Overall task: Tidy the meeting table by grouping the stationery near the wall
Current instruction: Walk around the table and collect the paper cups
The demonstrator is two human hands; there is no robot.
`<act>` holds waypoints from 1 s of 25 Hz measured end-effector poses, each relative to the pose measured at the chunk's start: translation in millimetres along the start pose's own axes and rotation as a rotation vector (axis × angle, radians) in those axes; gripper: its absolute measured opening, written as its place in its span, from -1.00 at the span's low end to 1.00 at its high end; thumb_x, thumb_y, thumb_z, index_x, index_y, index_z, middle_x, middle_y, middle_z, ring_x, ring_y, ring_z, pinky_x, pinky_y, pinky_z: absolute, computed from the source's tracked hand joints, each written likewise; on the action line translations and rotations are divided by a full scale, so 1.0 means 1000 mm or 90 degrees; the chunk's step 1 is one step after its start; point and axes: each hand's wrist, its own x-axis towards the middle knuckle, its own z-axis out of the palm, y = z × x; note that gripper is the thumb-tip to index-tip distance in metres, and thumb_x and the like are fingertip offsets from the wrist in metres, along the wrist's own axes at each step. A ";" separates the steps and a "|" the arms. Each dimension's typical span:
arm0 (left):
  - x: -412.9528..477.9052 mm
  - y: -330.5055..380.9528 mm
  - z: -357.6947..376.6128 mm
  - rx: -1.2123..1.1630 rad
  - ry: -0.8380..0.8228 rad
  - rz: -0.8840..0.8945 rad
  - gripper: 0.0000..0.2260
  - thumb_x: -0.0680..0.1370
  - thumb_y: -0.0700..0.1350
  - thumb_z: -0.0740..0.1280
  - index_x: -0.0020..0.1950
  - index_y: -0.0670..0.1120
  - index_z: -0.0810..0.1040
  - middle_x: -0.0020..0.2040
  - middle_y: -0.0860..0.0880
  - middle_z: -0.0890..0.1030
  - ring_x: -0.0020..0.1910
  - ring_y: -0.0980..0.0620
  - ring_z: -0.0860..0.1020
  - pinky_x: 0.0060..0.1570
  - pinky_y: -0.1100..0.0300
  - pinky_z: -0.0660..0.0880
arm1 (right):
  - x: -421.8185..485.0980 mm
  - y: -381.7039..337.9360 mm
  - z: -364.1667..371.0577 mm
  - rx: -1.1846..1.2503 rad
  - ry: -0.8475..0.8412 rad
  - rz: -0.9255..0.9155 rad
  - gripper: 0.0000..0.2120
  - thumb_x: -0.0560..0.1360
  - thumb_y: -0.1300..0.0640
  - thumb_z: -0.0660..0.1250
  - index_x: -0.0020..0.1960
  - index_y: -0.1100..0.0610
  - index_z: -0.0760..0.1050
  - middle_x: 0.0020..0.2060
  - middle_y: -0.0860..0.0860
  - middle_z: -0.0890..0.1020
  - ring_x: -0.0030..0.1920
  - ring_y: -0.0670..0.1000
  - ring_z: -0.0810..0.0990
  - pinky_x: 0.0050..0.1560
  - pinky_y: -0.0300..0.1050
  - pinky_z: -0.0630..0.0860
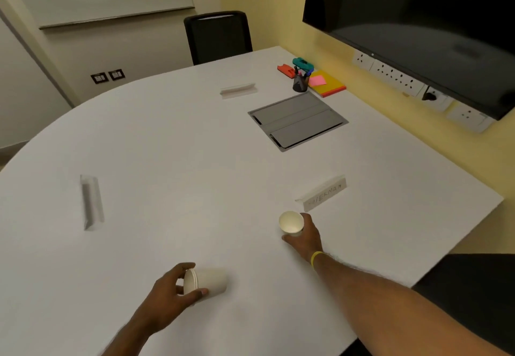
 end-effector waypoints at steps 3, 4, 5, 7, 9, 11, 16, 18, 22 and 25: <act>0.025 -0.006 -0.007 -0.007 0.017 -0.024 -0.47 0.37 -0.07 0.57 0.27 0.02 0.46 0.13 -0.01 0.55 -0.16 0.05 0.68 -0.30 0.29 0.56 | 0.029 0.002 0.016 0.017 0.028 0.033 -0.33 0.22 0.19 0.57 0.27 0.05 0.38 0.11 0.04 0.61 0.13 0.13 0.56 0.05 -0.15 0.45; 0.030 -0.007 -0.008 -0.008 0.021 -0.029 -0.47 0.36 -0.06 0.57 0.27 0.03 0.47 0.12 -0.01 0.56 -0.16 0.08 0.68 -0.29 0.30 0.56 | 0.035 0.001 0.020 0.018 0.035 0.040 -0.32 0.23 0.20 0.57 0.28 0.06 0.38 0.10 0.04 0.61 0.13 0.13 0.56 0.04 -0.15 0.45; 0.034 -0.009 -0.008 -0.009 0.019 -0.037 -0.47 0.36 -0.05 0.57 0.27 0.04 0.47 0.12 0.01 0.56 -0.16 0.10 0.69 -0.28 0.31 0.55 | 0.040 0.001 0.024 0.026 0.041 0.052 -0.32 0.22 0.20 0.57 0.28 0.06 0.38 0.11 0.04 0.61 0.13 0.14 0.56 0.05 -0.15 0.45; 0.040 -0.016 -0.007 -0.008 0.009 -0.052 -0.47 0.35 -0.04 0.58 0.25 0.06 0.47 0.11 0.03 0.56 -0.17 0.10 0.69 -0.27 0.32 0.55 | 0.049 0.000 0.029 0.055 0.060 0.069 -0.30 0.22 0.23 0.58 0.29 0.08 0.37 0.12 0.04 0.60 0.14 0.14 0.56 0.06 -0.16 0.44; 0.045 -0.022 -0.006 -0.016 0.009 -0.061 -0.47 0.35 -0.04 0.58 0.25 0.07 0.47 0.12 0.02 0.56 -0.17 0.08 0.69 -0.26 0.32 0.54 | 0.053 0.000 0.032 0.066 0.066 0.062 -0.25 0.21 0.24 0.59 0.32 0.08 0.35 0.15 0.05 0.58 0.15 0.12 0.54 0.11 -0.15 0.44; 0.048 -0.026 -0.006 -0.019 0.004 -0.063 -0.48 0.35 -0.03 0.57 0.25 0.08 0.47 0.12 0.01 0.56 -0.18 0.07 0.69 -0.25 0.32 0.53 | 0.054 0.001 0.034 0.063 0.058 0.061 -0.16 0.18 0.24 0.61 0.37 0.08 0.31 0.22 0.04 0.53 0.19 0.11 0.51 0.21 -0.08 0.45; 0.044 -0.028 -0.010 -0.028 0.001 -0.053 -0.46 0.35 -0.01 0.57 0.27 0.09 0.45 0.13 0.01 0.57 -0.16 0.06 0.69 -0.20 0.28 0.54 | 0.012 0.012 0.028 0.049 0.135 0.119 -0.18 0.25 0.29 0.53 0.43 0.14 0.25 0.27 0.15 0.39 0.28 0.18 0.43 0.29 0.08 0.43; 0.036 -0.030 -0.014 -0.036 0.001 -0.046 -0.44 0.36 0.00 0.57 0.29 0.09 0.42 0.14 0.02 0.55 -0.14 0.05 0.68 -0.20 0.27 0.54 | -0.029 0.014 0.040 -0.005 0.196 0.092 -0.28 0.27 0.30 0.47 0.38 0.15 0.30 0.20 0.15 0.41 0.22 0.21 0.45 0.23 0.13 0.44; 0.006 -0.039 -0.033 -0.045 0.014 -0.012 -0.43 0.34 0.00 0.58 0.27 0.08 0.42 0.16 -0.01 0.54 -0.07 0.03 0.64 -0.27 0.31 0.55 | -0.124 0.001 0.085 -0.081 0.012 -0.167 -0.32 0.25 0.16 0.45 0.34 0.08 0.34 0.14 -0.06 0.39 0.16 0.01 0.46 0.25 0.02 0.44; -0.026 -0.059 -0.058 -0.043 0.036 0.020 -0.38 0.31 0.06 0.59 0.29 0.07 0.43 0.16 0.01 0.54 -0.04 0.03 0.63 -0.19 0.27 0.57 | -0.175 -0.043 0.124 -0.188 -0.226 -0.337 -0.17 0.28 -0.16 0.49 0.44 0.01 0.24 0.32 -0.14 0.31 0.34 -0.13 0.31 0.39 -0.21 0.25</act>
